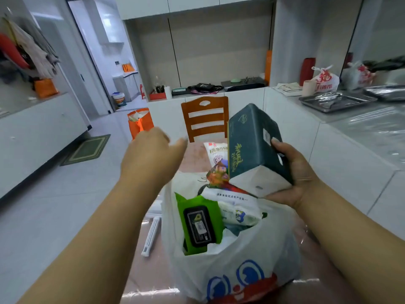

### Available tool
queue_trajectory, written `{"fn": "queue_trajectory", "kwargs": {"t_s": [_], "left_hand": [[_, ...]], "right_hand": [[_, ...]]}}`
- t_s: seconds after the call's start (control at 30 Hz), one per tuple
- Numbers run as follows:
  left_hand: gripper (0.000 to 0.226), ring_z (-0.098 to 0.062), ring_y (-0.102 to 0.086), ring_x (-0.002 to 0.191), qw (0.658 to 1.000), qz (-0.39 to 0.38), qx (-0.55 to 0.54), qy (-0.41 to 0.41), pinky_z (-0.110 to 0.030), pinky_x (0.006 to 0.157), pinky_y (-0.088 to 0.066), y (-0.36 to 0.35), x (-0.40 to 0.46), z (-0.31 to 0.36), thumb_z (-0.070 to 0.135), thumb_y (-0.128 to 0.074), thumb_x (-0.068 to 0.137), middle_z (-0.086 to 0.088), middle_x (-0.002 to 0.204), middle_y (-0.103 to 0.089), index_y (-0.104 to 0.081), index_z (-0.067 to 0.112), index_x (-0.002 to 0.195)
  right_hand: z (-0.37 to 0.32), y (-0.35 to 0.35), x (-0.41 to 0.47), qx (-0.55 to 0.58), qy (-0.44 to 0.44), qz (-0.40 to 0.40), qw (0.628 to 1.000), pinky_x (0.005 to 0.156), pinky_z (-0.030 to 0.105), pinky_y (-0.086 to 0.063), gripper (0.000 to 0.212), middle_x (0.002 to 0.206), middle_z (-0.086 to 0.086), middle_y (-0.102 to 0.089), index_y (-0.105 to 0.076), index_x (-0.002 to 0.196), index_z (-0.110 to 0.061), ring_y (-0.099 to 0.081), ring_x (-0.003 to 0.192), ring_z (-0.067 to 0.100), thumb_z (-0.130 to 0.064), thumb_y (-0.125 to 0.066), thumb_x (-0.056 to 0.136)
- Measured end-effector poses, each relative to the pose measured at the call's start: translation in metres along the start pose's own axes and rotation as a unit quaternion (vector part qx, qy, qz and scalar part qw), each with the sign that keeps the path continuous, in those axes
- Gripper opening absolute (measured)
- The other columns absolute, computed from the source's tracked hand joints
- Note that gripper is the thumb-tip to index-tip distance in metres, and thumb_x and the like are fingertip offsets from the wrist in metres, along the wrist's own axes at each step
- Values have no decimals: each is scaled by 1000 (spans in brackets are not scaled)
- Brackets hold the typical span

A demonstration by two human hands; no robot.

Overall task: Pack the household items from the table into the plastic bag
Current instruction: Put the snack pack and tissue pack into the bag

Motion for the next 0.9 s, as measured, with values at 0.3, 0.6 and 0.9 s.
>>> {"fn": "queue_trajectory", "kwargs": {"t_s": [0.3,0.6,0.9], "left_hand": [[14,-12,-40,40,790,-136,-530,276,-20,38,-42,-76,-22,-72,12,-47,93,-2,48,-43,-55,2,87],[28,-5,-22,33,682,-209,-638,290,-12,28,-24,-76,-36,-65,28,-55,87,3,44,-29,-51,4,102],[21,-5,-24,33,669,-237,-648,277,-11,29,-23,-87,-35,-56,27,-54,86,3,51,-32,-49,10,97]], "right_hand": [[61,3,14,-105,-74,49,990,92,51,-49,60,105,16,-69,-64,114,-12,-64,93,36,-17,-82,57],[42,45,12,-301,-52,174,936,87,46,-54,60,100,12,-74,-62,113,-11,-69,91,33,-22,-77,56],[-28,56,-9,-363,18,231,903,61,31,-57,39,83,10,-75,-65,110,-8,-70,69,27,-22,-74,75]]}}
Point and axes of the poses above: each hand's wrist, its own x-axis towards the middle knuckle, its own y-axis out of the back of the hand, z = x × y, the point moved 10 cm from there along x, towards the middle knuckle
